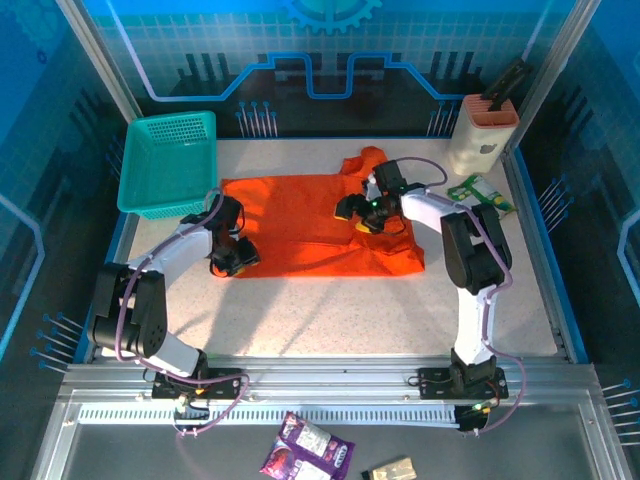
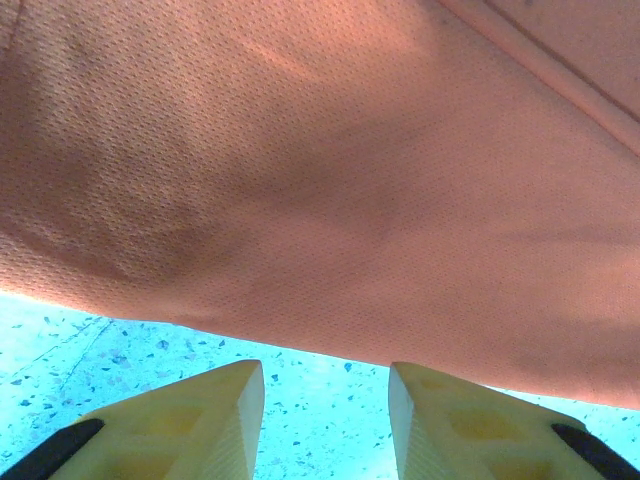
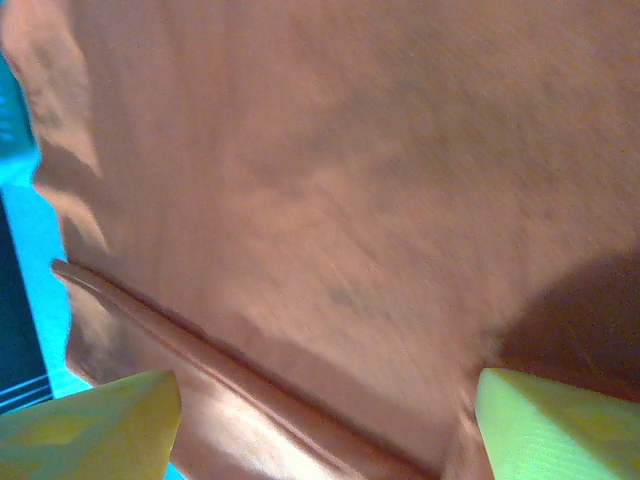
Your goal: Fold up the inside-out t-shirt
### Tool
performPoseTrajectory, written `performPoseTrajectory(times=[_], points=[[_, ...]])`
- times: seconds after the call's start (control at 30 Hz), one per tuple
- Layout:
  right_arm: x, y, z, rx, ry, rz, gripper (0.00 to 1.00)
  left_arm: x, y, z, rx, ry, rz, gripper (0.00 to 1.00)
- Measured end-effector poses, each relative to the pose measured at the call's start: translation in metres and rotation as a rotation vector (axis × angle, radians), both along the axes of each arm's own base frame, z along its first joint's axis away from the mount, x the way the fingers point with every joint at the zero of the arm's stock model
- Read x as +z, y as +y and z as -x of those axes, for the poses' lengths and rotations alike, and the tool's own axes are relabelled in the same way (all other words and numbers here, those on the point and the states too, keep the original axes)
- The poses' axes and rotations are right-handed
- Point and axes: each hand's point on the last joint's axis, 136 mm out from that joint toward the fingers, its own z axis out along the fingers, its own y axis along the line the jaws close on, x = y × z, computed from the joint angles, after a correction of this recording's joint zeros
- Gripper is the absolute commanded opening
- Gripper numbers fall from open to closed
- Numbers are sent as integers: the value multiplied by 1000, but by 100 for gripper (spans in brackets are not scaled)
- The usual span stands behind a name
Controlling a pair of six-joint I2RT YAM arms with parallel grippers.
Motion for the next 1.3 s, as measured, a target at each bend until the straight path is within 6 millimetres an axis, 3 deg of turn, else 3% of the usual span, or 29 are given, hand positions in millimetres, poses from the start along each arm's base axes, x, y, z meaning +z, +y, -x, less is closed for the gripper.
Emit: performPoseTrajectory(times=[0.13,0.23,0.43,0.5,0.63,0.8,0.93,1.2,1.3], points=[[-1,-4,-6,-6,8,-37,78,0,0,0,-1,1,0,39],[8,-16,-7,-16,-1,-38,78,-2,0,0,-4,5,-2,39],[62,-33,26,19,-66,-25,78,-7,1,-6,-6,22,-13,37],[72,-37,40,41,-76,-15,78,-11,1,-9,-5,29,-17,36],[51,-48,66,68,-11,25,78,-20,1,-6,-5,61,-22,34],[-4,-90,96,0,152,106,78,-32,4,-3,-3,100,-40,34],[-25,-121,102,-78,213,135,78,-41,7,1,6,128,-51,33],[-15,-125,106,-48,188,179,77,-38,7,2,14,104,-42,32],[15,-108,93,65,92,205,78,-27,4,6,32,73,-22,32]])
